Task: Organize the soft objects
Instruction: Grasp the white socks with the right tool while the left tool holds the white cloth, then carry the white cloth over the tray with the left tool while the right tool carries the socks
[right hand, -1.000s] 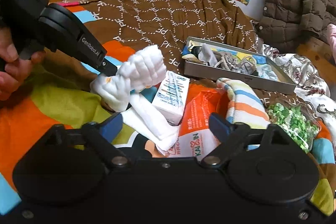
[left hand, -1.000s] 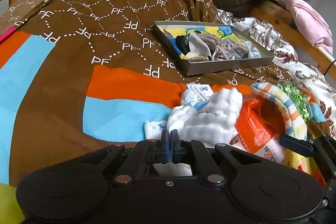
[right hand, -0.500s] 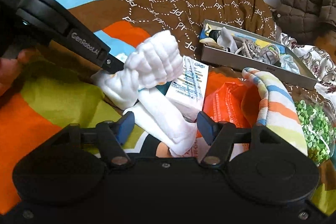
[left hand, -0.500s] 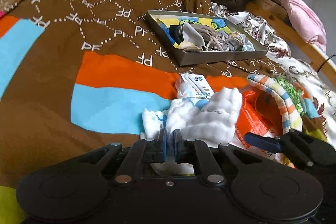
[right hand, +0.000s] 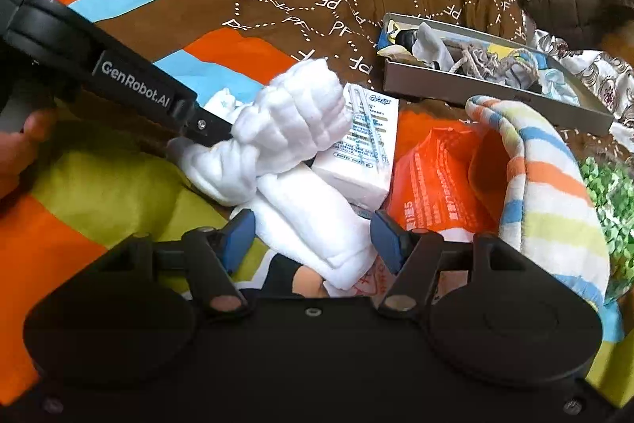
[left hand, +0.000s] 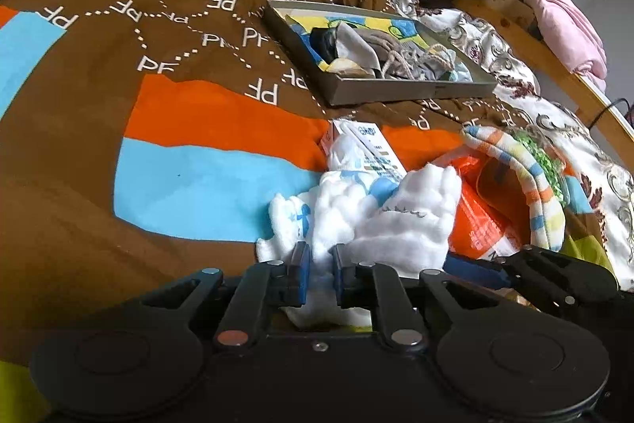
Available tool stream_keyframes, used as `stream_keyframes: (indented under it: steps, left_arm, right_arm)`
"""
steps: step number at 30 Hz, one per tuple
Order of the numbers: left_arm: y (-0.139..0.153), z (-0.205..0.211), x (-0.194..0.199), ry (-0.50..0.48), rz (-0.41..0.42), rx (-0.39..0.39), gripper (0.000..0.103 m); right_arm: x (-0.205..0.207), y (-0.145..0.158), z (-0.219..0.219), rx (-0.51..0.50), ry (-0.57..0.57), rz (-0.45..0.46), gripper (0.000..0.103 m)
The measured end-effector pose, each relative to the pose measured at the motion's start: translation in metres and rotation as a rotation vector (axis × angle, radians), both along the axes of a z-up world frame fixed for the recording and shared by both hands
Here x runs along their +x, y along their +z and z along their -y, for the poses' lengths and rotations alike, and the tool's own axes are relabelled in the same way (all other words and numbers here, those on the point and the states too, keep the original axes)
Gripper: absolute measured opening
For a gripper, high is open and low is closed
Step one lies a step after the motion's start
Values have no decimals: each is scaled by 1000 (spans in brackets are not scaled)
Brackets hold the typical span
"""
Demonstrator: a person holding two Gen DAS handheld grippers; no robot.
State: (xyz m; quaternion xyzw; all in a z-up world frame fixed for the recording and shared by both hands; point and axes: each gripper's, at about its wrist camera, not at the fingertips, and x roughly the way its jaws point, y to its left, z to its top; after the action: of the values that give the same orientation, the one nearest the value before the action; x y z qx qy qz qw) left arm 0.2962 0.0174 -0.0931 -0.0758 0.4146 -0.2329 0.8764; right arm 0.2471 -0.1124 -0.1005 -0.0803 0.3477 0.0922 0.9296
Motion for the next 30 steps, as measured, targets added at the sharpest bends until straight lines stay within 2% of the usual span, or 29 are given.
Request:
stream_keyframes:
  steps: [3, 8, 12, 18, 22, 30]
  left_arm:
    - [-2, 3, -2, -32, 6, 14, 11]
    - [0, 5, -4, -38, 15, 22, 5]
    - [7, 3, -9, 3, 36, 9, 3]
    - [23, 4, -20, 52, 62, 49, 2]
    - [32, 5, -34, 76, 61, 45, 2]
    - [62, 16, -71, 87, 157, 9, 1]
  right_arm:
    - [2, -1, 2, 54, 0, -25, 36]
    - [8, -3, 13, 158, -27, -63, 23]
    - [7, -1, 18, 146, -67, -41, 6]
    - [-1, 7, 19, 123, -99, 4, 2]
    - [-9, 16, 26, 140, -118, 25, 2]
    - [-40, 42, 39, 165, -142, 90, 2]
